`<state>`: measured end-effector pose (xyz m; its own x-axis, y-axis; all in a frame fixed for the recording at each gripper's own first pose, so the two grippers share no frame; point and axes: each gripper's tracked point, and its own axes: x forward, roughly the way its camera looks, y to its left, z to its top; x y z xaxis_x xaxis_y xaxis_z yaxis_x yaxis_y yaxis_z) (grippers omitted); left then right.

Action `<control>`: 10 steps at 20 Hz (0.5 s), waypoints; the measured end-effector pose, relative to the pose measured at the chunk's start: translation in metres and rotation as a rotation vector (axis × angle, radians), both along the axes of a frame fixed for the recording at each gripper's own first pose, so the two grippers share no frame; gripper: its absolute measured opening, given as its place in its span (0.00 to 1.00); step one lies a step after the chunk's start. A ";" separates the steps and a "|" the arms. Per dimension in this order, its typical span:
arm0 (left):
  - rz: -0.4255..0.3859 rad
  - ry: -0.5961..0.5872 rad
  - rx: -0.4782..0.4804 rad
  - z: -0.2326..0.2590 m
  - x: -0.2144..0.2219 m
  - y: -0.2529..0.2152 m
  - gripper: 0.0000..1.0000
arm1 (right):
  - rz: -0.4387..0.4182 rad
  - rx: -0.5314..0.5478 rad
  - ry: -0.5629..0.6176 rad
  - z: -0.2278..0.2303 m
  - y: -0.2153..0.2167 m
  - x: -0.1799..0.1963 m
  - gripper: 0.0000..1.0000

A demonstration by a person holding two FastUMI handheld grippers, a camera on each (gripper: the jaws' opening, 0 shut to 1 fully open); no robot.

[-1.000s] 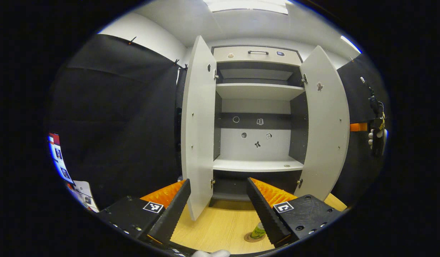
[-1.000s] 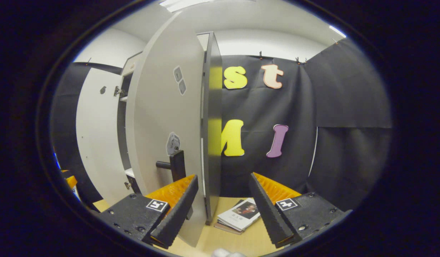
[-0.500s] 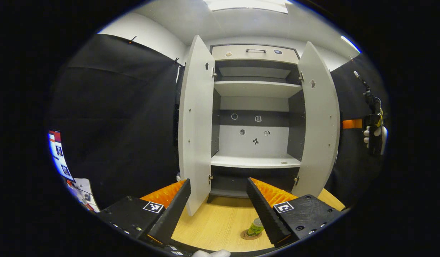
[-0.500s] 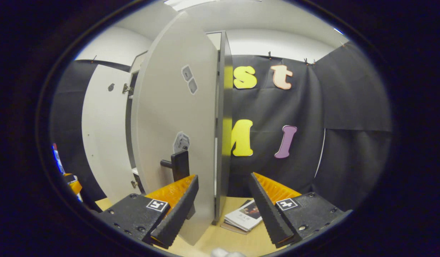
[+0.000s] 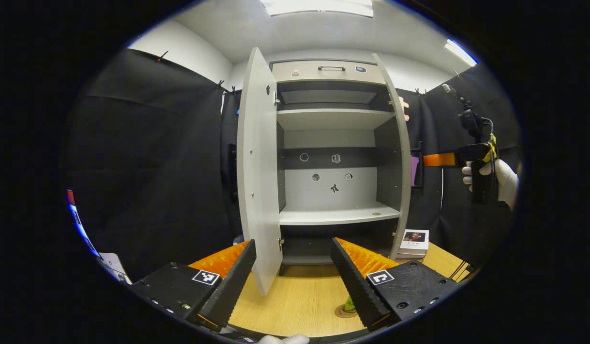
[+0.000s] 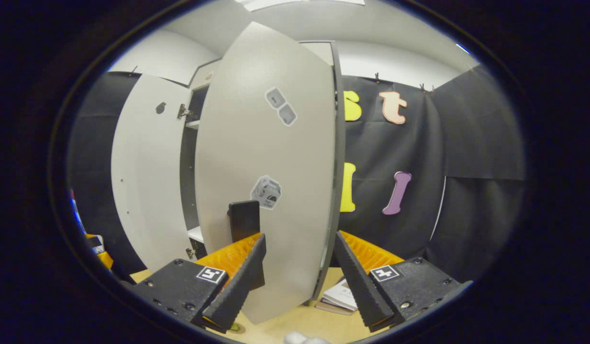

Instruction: Grasp the bottle in the cabinet with the left hand and place it on the coaster, then close the right door with the right hand and the left door with the left hand.

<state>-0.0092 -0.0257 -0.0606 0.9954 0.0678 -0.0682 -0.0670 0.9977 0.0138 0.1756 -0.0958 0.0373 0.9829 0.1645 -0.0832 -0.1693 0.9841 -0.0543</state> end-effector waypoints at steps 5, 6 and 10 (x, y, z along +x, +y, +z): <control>-0.028 0.007 -0.011 -0.004 0.004 0.013 0.96 | 0.050 -0.037 0.006 -0.009 0.047 -0.013 0.99; -0.035 0.007 -0.015 -0.004 0.005 0.015 0.96 | 0.051 -0.043 0.001 -0.010 0.050 -0.018 0.99; -0.061 0.011 -0.021 -0.007 0.011 0.023 0.96 | 0.055 -0.034 0.014 -0.014 0.065 -0.027 0.99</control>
<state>0.0013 -0.0028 -0.0675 0.9968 0.0054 -0.0803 -0.0060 1.0000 -0.0072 0.1489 -0.0308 0.0231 0.9711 0.2153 -0.1033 -0.2243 0.9708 -0.0852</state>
